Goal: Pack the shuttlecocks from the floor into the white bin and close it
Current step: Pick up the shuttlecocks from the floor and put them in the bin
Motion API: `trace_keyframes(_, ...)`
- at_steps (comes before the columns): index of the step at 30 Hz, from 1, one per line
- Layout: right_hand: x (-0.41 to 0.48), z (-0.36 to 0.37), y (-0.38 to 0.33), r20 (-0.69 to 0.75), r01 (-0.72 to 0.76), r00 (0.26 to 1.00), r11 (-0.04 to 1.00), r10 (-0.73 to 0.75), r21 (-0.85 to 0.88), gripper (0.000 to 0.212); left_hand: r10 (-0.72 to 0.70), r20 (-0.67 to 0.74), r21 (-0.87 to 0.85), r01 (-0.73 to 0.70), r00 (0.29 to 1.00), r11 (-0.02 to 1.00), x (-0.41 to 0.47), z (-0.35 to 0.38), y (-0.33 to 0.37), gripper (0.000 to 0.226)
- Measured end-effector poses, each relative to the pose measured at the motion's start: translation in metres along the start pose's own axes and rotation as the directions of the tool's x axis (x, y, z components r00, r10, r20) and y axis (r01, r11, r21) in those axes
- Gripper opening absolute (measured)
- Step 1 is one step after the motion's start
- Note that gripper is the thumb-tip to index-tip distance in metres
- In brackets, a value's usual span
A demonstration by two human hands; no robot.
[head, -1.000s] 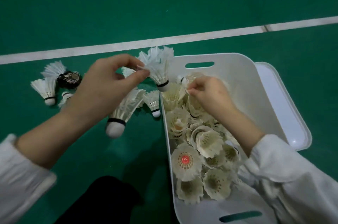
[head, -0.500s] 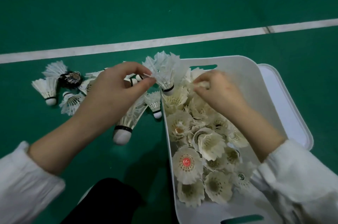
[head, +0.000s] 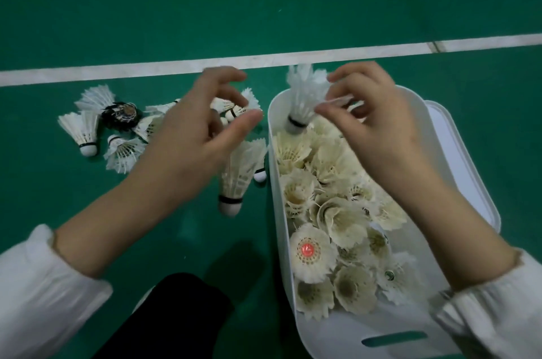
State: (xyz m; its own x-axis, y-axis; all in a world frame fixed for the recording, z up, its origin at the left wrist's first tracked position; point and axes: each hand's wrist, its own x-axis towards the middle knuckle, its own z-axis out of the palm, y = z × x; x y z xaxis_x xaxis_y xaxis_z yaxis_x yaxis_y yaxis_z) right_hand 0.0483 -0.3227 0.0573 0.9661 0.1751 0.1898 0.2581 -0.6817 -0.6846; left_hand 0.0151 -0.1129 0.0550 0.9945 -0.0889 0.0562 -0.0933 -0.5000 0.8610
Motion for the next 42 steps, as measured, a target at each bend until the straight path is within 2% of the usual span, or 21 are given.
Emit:
trace_keyframes(2,-0.001,-0.002,0.006,-0.036,-0.069,0.997,0.997,0.068,-0.024,0.008,-0.06,-0.026,-0.036,0.059,0.998,0.998,-0.003,-0.01,-0.01,0.036)
trace_keyframes(5,-0.004,0.015,0.015,0.036,-0.107,0.993,0.987,0.113,-0.123,0.006,-0.087,-0.021,-0.049,0.086,0.996,0.995,-0.011,-0.02,-0.021,0.024)
trace_keyframes(10,-0.013,0.059,0.035,0.243,-0.039,0.962,0.949,0.12,-0.313,0.018,0.005,0.001,0.125,-0.005,1.0,0.992,-0.023,-0.024,-0.029,0.006)
trace_keyframes(16,-0.004,0.053,0.033,0.342,-0.042,0.919,0.914,0.194,-0.405,0.023,0.119,0.06,0.279,-0.131,0.991,0.951,-0.025,-0.025,-0.026,0.008)
trace_keyframes(18,-0.006,0.039,0.022,0.302,-0.041,0.94,0.932,0.158,-0.361,0.032,0.142,0.061,0.283,-0.153,0.988,0.947,-0.024,-0.023,-0.025,0.007)
trace_keyframes(21,-0.019,0.019,-0.008,0.171,-0.039,0.983,0.983,0.07,-0.179,0.042,0.171,0.062,0.263,-0.181,0.983,0.948,-0.023,-0.02,-0.023,0.004)
trace_keyframes(24,-0.035,0.015,-0.034,0.272,0.043,0.961,0.999,-0.048,0.025,0.046,0.205,0.052,0.226,-0.212,0.977,0.951,-0.021,-0.014,-0.017,0.004)
trace_keyframes(26,-0.042,0.023,-0.037,0.334,0.101,0.935,0.993,-0.115,0.059,0.036,0.252,0.077,0.19,-0.262,0.965,0.946,-0.02,-0.008,-0.012,0.006)
trace_keyframes(30,-0.04,0.013,-0.03,0.197,0.029,0.98,0.999,-0.033,0.025,0.004,0.324,0.114,0.2,-0.342,0.939,0.918,-0.019,-0.004,-0.006,0.012)
trace_keyframes(33,-0.039,-0.004,-0.026,0.139,0.068,0.988,0.998,-0.065,-0.014,0.004,0.262,0.04,0.164,-0.265,0.964,0.95,-0.018,-0.014,-0.005,0.019)
trace_keyframes(36,-0.046,-0.016,-0.017,0.133,-0.001,0.991,1.0,-0.003,0.027,0.002,0.07,0.009,0.138,-0.07,0.998,0.988,-0.012,-0.028,-0.023,0.018)
trace_keyframes(39,-0.056,-0.019,-0.002,0.175,-0.137,0.976,0.99,0.13,0.026,0.002,-0.086,0.009,0.265,0.08,0.996,0.961,-0.01,-0.038,-0.059,0.014)
trace_keyframes(42,-0.068,0.003,0.011,0.293,-0.163,0.937,0.98,0.189,-0.112,0.006,-0.182,-0.03,0.376,0.179,0.983,0.909,-0.014,-0.044,-0.095,0.011)
